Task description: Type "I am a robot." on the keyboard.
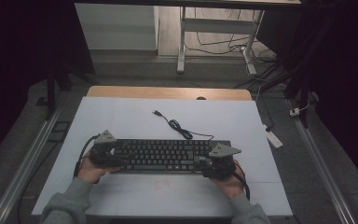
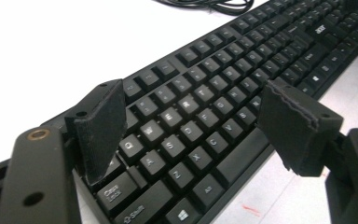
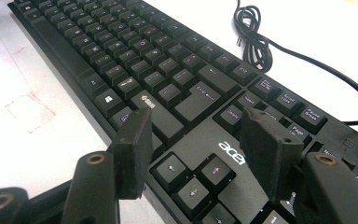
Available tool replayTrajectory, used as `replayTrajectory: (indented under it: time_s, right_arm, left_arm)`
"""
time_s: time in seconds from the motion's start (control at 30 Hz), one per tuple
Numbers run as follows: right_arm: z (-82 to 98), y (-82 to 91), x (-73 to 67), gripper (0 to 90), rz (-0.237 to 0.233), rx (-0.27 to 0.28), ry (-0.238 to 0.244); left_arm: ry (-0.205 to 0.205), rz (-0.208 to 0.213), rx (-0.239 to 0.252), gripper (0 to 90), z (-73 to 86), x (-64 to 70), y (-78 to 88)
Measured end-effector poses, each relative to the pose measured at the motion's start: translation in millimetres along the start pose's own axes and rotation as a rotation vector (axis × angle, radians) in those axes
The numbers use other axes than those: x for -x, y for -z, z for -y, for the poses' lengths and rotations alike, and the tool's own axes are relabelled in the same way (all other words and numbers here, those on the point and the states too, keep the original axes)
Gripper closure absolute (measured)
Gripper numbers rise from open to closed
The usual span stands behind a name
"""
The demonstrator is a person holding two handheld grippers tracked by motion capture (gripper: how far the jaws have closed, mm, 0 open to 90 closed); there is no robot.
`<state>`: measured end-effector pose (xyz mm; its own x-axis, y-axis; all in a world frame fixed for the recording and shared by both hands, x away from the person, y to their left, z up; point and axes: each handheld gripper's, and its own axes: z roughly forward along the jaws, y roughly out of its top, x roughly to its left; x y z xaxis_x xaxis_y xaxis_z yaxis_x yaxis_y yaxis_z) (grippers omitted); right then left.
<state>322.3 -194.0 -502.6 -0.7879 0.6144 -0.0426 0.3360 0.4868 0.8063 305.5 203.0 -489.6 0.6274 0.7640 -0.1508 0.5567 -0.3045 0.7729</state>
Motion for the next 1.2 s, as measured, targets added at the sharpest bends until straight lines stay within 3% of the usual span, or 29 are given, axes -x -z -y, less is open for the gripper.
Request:
replayTrajectory:
  time_s: [0.5,0.83,1.03,1.2]
  right_arm:
    - [0.3,-0.3,0.1,44.2,0.001,-0.004,0.0]
    - [0.4,-0.3,0.2,44.2,0.002,-0.003,-0.001]
    - [0.5,-0.6,-0.1,44.2,0.001,-0.005,-0.003]
    - [0.6,-0.6,0.1,44.1,0.002,-0.004,-0.003]
  left_arm:
    - [-0.085,0.055,-0.031,29.4,-3.8,20.7,-8.3]
    - [-0.132,0.1,-0.061,37.4,-3.5,31.7,-15.5]
    - [-0.159,0.123,-0.074,48.3,-1.3,35.5,-20.5]
    - [-0.171,0.153,-0.079,65.7,-0.7,37.8,-22.7]
